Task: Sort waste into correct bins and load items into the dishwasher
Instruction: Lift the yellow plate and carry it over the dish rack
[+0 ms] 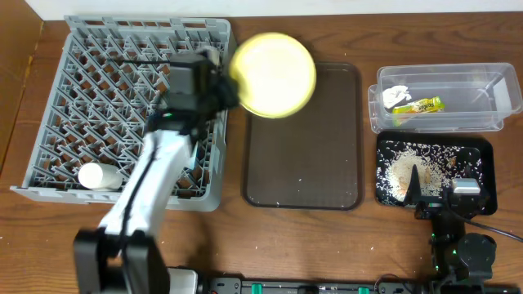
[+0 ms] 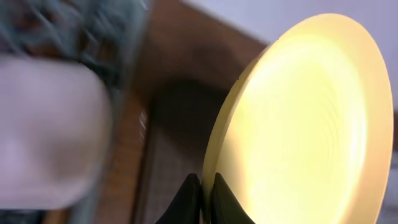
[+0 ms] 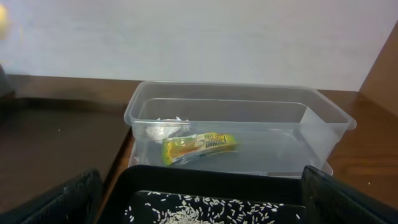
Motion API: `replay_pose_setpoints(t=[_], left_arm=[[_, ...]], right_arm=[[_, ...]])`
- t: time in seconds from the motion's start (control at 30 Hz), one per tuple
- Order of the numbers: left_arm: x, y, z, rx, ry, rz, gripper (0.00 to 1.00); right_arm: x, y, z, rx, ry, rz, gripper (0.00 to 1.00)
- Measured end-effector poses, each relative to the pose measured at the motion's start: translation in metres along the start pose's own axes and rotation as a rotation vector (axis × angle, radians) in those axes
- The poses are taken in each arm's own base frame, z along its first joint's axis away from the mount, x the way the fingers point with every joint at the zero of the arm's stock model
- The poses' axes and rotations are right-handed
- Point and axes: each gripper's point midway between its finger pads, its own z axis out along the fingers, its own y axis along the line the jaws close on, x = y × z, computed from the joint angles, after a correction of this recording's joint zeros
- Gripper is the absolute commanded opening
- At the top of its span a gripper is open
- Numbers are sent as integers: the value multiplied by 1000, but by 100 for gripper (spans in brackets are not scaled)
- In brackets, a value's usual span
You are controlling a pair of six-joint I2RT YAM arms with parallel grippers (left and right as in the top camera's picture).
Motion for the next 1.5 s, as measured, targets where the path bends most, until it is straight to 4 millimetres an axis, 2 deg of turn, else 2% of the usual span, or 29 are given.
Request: replay_pose_setpoints(t=[0.13,0.33,0.53,0.77,0.87,0.97,1.13,1.33,1.5], left_arm=[[-32,26,-33,-37,-93,-41,8],[-69,94,-72,-156,-211,-123,8],[-87,152,-105,-262,-287,-189,8],[-96,205,-140,-368,-355,-232,8],[-95,221,-151,-431,-359,-209,8],[-84,231,-152,-509,-303,-152,7],[-85,248,-164,-649,-303,-81,7],[-90,253,-170,-705,-308,-21,8],[-90,247,-165,-715,-289,35,8]], right_arm=[[0,0,0,0,0,0,99],[0,0,0,0,0,0,99],[0,0,0,0,0,0,99],[0,0,0,0,0,0,99],[0,0,0,0,0,0,99],[0,0,0,0,0,0,99],[0,0,0,0,0,0,99],[0,0,0,0,0,0,99],[0,0,0,0,0,0,99]])
